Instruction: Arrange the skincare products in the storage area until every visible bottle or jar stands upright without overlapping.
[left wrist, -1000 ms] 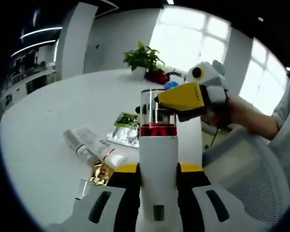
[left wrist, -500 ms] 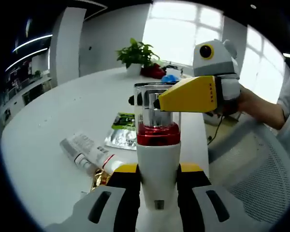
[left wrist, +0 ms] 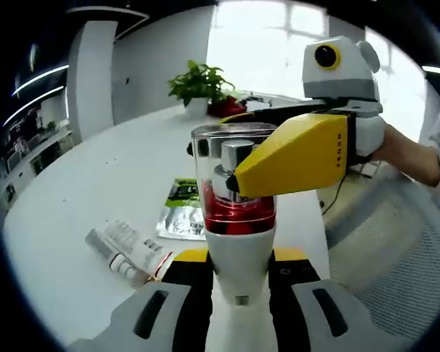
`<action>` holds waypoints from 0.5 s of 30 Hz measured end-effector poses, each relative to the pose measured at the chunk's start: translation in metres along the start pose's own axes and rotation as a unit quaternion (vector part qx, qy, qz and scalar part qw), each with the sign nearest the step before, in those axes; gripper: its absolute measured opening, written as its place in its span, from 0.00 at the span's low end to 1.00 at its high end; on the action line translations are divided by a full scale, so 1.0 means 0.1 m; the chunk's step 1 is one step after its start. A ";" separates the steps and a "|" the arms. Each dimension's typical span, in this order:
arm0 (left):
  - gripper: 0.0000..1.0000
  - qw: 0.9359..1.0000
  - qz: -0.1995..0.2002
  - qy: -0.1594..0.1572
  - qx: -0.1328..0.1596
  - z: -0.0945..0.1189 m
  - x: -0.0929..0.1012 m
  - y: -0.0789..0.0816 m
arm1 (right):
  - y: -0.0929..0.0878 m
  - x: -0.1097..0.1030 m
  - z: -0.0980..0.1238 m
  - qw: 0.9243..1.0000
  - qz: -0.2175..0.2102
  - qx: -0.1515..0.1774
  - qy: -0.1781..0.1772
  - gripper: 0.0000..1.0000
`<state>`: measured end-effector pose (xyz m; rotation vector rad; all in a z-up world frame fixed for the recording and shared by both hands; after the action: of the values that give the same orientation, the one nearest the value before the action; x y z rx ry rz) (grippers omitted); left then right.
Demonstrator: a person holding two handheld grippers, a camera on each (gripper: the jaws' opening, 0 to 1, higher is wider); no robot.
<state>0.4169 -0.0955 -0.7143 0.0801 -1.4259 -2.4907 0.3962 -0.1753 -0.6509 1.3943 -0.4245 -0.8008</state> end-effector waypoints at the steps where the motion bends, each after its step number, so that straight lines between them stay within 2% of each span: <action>1: 0.25 1.000 -0.001 0.001 0.001 -0.03 -0.01 0.00 | 0.00 0.00 0.00 1.000 0.005 -0.003 -0.003 0.28; 4: 0.25 1.000 -0.004 0.001 0.004 -0.08 -0.01 0.00 | -0.01 0.03 0.00 1.000 0.020 -0.013 -0.009 0.28; 10: 0.25 1.000 -0.012 -0.001 0.012 -0.17 -0.02 -0.01 | -0.04 0.11 0.03 0.999 0.023 -0.019 -0.019 0.28; 15: 0.25 1.000 -0.017 -0.002 0.018 -0.22 -0.04 0.00 | -0.04 0.14 0.06 0.999 0.028 -0.015 -0.024 0.28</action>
<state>0.4248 -0.1128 -0.7255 0.1067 -1.4822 -2.4937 0.4006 -0.1896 -0.6562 1.3326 -0.4846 -0.7934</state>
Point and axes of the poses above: the point that each gripper's makers call its tool centre point, and the gripper's own axes: z roughly backward along the fingers, x roughly to its right, y roughly out of its top, the point moved 7 cm from there along z, roughly backward along the fingers
